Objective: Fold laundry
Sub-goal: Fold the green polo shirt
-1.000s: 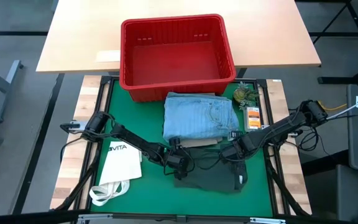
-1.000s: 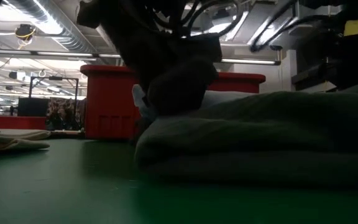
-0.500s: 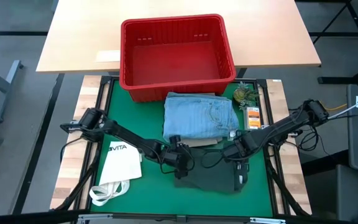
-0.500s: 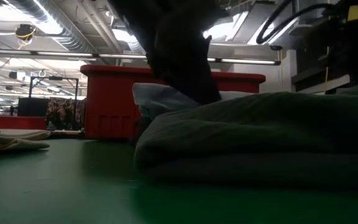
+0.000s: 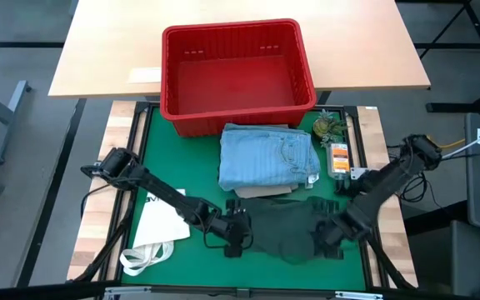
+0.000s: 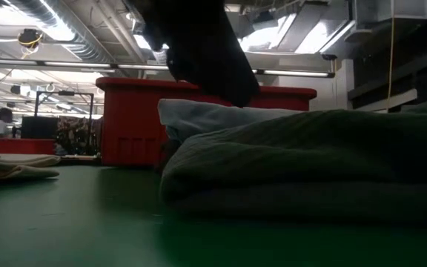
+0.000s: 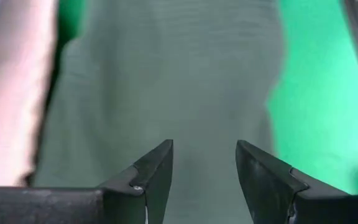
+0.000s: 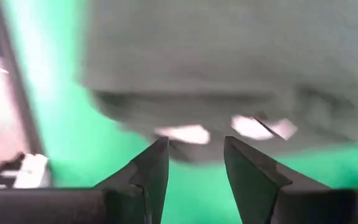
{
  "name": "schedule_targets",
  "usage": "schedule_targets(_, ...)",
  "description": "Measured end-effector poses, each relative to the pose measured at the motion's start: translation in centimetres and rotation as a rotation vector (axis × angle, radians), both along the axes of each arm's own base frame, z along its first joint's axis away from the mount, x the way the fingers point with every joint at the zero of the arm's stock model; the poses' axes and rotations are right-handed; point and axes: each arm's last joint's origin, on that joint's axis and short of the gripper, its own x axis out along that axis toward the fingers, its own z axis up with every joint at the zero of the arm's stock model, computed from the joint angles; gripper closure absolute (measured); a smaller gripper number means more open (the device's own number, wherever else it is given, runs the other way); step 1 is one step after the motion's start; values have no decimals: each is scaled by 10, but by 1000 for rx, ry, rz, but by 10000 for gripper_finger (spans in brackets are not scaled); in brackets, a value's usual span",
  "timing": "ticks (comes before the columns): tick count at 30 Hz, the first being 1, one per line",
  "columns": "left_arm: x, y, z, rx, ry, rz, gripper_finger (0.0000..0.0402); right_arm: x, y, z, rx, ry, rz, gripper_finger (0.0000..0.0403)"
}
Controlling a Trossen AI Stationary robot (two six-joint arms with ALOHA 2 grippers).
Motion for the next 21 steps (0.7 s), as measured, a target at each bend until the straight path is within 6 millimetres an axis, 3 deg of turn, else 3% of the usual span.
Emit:
schedule_targets(7,-13,-30,1,-4,-27,-69,233,-11,46,0,46,-307,3,247)
schedule_targets(14,-18,-46,4,-2,-86,-58,233,-19,70,-24,49,-235,-68,247)
schedule_targets(21,-18,-46,4,22,-101,-34,233,-15,76,-37,8,-262,-105,247)
